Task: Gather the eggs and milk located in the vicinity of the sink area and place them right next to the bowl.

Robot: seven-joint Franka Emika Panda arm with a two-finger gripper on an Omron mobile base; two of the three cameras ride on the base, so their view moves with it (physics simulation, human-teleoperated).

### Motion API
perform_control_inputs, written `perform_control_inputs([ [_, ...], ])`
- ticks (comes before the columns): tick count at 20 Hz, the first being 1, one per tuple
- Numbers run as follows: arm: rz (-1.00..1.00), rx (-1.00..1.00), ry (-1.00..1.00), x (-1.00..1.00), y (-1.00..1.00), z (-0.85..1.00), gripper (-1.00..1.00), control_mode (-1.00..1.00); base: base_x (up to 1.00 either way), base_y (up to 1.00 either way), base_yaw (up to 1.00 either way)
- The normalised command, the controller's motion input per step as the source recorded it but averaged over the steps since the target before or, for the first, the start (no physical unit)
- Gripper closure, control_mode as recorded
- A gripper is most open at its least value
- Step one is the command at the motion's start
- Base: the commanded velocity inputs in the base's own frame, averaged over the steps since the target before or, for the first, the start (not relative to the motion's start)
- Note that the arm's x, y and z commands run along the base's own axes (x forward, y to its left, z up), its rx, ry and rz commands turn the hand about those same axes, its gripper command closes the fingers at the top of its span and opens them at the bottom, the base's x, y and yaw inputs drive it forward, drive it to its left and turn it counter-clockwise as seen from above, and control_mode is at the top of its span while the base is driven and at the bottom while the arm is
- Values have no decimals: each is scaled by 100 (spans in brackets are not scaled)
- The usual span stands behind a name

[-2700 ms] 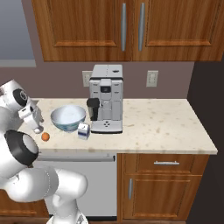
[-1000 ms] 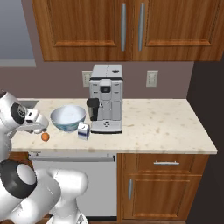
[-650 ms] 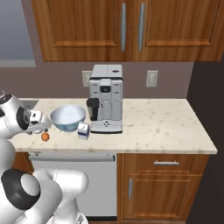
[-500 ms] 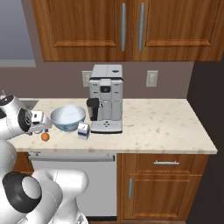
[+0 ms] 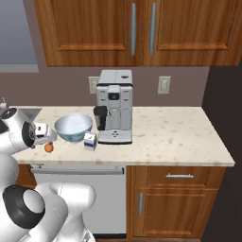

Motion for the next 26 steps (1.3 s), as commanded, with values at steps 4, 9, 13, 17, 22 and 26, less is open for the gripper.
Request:
perform_control_inputs([
  [4,0,0,0,23,13,-13,-100,-100,0,0,0],
  [9,0,0,2,28,17,-13,-100,-100,0,0,0],
  [13,0,0,4,24,18,-14,-100,-100,0,0,0],
  [17,0,0,2,17,16,-17,-100,-100,0,0,0],
  [22,0,0,0,14,12,-16,-100,-100,0,0,0],
  [26,0,0,0,14,0,-12,-100,-100,0,0,0],
])
